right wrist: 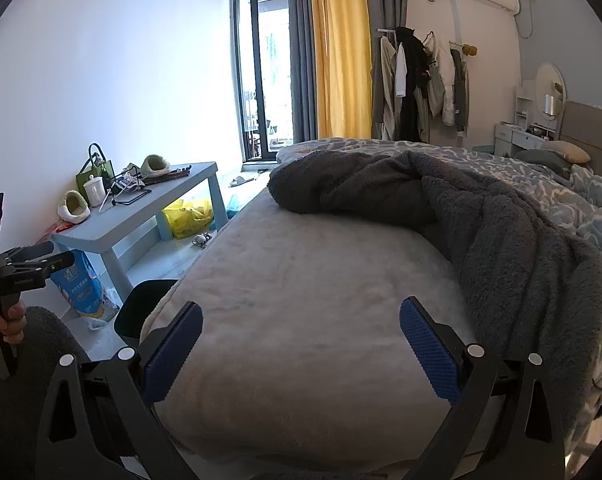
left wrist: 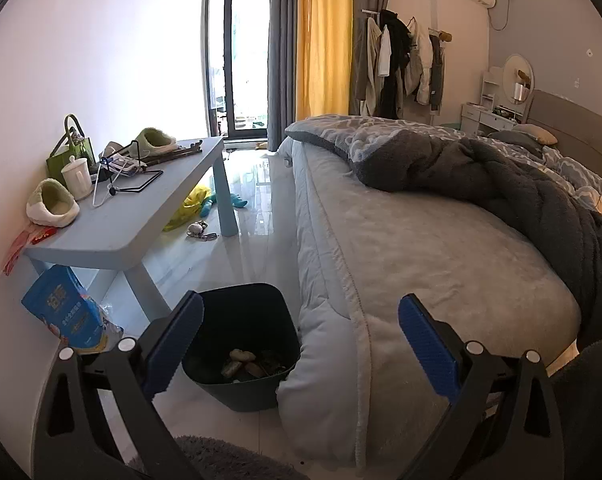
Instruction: Collect trash
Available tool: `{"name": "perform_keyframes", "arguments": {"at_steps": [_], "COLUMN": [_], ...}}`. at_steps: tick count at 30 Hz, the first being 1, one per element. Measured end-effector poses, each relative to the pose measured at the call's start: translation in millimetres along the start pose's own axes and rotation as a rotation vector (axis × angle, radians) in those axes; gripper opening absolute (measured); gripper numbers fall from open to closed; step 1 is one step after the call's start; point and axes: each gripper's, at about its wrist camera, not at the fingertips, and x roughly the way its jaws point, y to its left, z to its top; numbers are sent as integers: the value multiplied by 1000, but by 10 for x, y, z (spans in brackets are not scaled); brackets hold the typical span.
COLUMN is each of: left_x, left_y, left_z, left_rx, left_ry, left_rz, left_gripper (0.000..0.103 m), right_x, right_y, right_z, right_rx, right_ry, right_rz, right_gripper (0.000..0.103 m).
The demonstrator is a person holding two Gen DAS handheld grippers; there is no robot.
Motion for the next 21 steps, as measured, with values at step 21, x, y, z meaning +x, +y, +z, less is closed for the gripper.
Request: {"name": "perform_keyframes", "arguments": {"at_steps": [21], "left_x": [26], "left_y": [-24], "left_z": [-18], "left_rx": [8], "left_ry": [9], "left_rz": [7], "left_gripper": [100], "right_x": [23], "right_y": [-11], "right_z": [-12], "right_rx": [1], "right_ry": [4], "right_rz": [2], "right_gripper": [100]}}
